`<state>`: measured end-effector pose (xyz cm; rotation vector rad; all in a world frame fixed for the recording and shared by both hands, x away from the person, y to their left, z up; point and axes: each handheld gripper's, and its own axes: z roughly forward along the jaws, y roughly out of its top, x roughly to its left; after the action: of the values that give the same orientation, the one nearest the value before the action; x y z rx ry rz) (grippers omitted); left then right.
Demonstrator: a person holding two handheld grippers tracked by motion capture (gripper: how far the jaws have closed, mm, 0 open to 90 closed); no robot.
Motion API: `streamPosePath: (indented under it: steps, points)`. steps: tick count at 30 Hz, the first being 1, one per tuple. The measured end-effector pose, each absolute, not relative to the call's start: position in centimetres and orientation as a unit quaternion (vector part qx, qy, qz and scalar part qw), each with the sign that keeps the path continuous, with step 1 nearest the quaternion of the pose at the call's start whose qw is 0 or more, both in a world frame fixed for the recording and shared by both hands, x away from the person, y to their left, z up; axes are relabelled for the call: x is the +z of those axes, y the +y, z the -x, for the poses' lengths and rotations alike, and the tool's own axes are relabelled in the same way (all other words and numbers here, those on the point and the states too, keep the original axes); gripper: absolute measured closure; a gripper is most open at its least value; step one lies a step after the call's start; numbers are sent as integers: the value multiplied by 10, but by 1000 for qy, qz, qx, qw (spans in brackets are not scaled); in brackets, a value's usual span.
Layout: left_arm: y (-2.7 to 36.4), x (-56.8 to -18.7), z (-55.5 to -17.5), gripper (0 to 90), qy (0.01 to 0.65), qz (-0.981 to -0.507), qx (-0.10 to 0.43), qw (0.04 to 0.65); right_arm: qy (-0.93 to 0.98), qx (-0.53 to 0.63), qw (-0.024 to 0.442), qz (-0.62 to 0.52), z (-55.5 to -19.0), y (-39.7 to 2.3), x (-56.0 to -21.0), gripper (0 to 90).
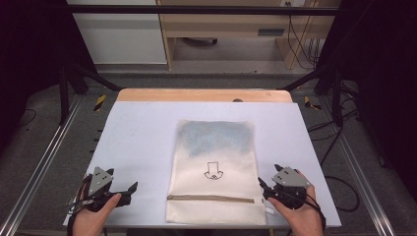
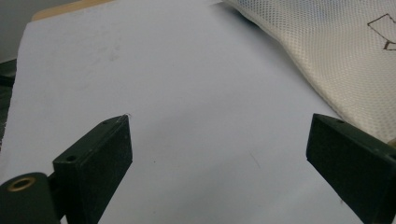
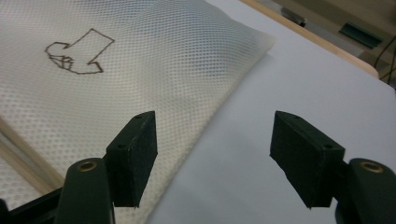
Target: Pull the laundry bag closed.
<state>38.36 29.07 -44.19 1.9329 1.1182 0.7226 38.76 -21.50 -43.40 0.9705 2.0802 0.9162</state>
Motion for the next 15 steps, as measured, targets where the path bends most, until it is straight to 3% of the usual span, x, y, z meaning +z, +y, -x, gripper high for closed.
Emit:
streamPosePath:
  steps: [6, 15]
  points:
    - [295, -444, -389, 56, 445, -756, 291, 381, 839, 347, 271, -320, -395, -182, -422, 446]
    - [297, -446, -391, 73, 462, -761, 294, 347, 885, 320, 233, -247, -402, -133, -406, 594]
